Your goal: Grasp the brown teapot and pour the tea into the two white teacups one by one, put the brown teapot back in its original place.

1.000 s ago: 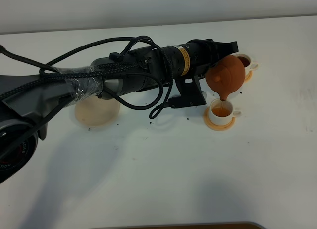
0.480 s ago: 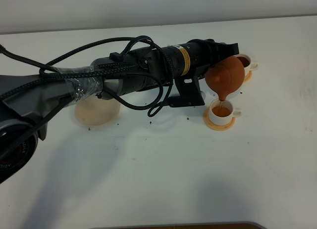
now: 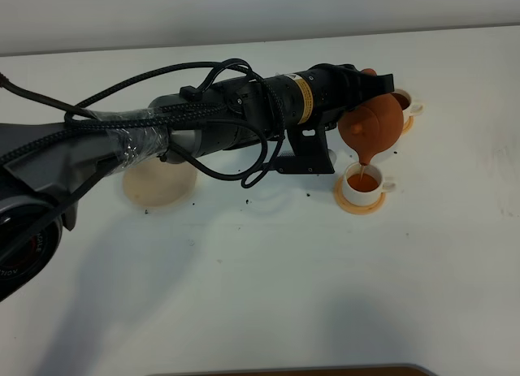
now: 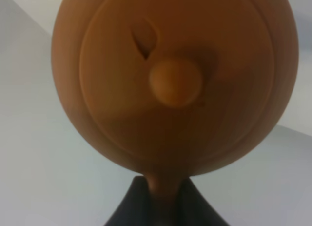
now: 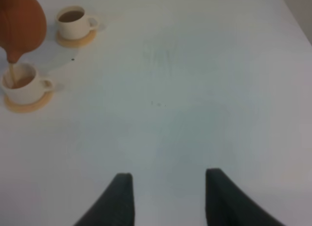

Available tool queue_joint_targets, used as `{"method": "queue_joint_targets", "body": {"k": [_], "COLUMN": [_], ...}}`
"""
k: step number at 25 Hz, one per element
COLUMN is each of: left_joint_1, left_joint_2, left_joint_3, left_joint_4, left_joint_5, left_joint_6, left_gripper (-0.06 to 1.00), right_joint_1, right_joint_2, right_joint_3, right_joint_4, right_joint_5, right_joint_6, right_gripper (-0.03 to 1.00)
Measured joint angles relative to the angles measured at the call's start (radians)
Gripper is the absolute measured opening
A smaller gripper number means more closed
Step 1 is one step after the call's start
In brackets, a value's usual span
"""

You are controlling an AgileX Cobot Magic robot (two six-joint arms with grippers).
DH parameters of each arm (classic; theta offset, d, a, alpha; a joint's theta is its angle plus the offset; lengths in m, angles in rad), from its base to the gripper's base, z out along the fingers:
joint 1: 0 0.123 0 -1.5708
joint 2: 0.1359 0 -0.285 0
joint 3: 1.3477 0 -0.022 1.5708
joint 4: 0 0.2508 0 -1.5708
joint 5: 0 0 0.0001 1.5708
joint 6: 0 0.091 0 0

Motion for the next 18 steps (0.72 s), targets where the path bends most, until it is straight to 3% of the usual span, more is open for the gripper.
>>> {"method": "queue_joint_targets", "body": {"k": [18], "left_joint_1": [0.000], "left_joint_2": [0.000], "left_joint_3": [0.000], "left_joint_4": [-0.101], "left_joint_5": [-0.044], "left_joint_6": [0.142], "left_gripper": [0.14], "right_joint_1": [0.000], "right_joint_2": [0.000], "right_joint_3": [0.000], "right_joint_4": [0.000], "right_joint_5": [0.000], "right_joint_6": [0.000], "right_gripper": [0.38]}}
